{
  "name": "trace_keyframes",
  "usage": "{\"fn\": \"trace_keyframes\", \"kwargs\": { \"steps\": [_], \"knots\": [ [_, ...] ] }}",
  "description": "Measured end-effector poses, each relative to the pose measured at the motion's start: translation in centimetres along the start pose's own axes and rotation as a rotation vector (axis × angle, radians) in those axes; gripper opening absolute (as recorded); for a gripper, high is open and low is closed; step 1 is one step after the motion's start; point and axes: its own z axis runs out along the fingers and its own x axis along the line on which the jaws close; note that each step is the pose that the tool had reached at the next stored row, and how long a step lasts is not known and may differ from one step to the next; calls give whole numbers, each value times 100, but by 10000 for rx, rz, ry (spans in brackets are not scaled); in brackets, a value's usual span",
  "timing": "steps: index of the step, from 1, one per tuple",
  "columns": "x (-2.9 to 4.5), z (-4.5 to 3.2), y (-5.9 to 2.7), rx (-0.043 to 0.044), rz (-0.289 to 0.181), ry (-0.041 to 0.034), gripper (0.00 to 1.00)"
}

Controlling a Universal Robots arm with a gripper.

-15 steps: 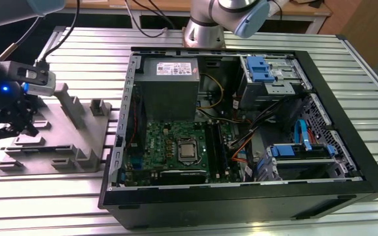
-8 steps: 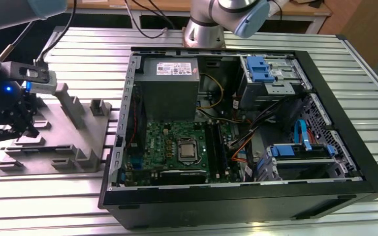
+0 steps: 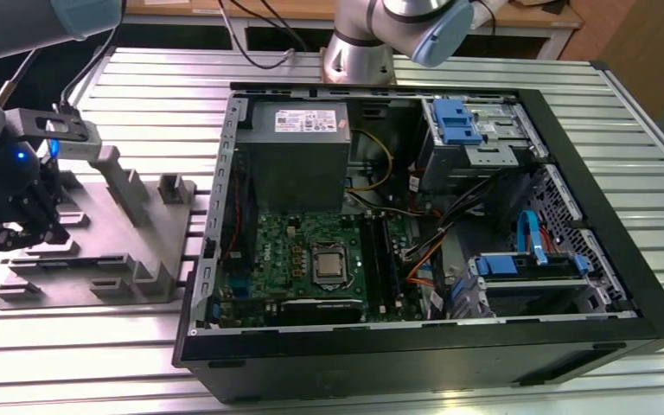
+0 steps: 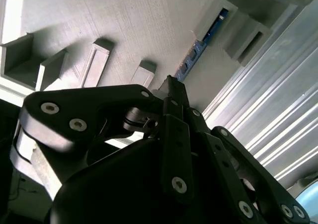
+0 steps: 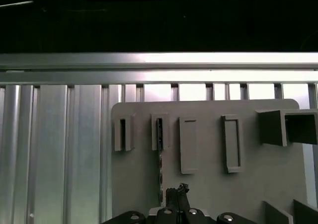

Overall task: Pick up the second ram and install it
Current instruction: 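Pick up the second ram and move it above second insertion slot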

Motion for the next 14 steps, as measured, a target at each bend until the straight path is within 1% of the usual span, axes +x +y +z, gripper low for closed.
{"fn": "trace_keyframes", "kwargs": {
  "steps": [4, 7, 12, 14],
  "knots": [
    [1, 1, -1, 2, -3, 0, 10],
    [18, 7, -2, 3, -4, -1, 10],
    [53, 33, -3, 2, -3, -1, 10],
    [58, 56, -3, 3, -2, -1, 10]
  ]
}}
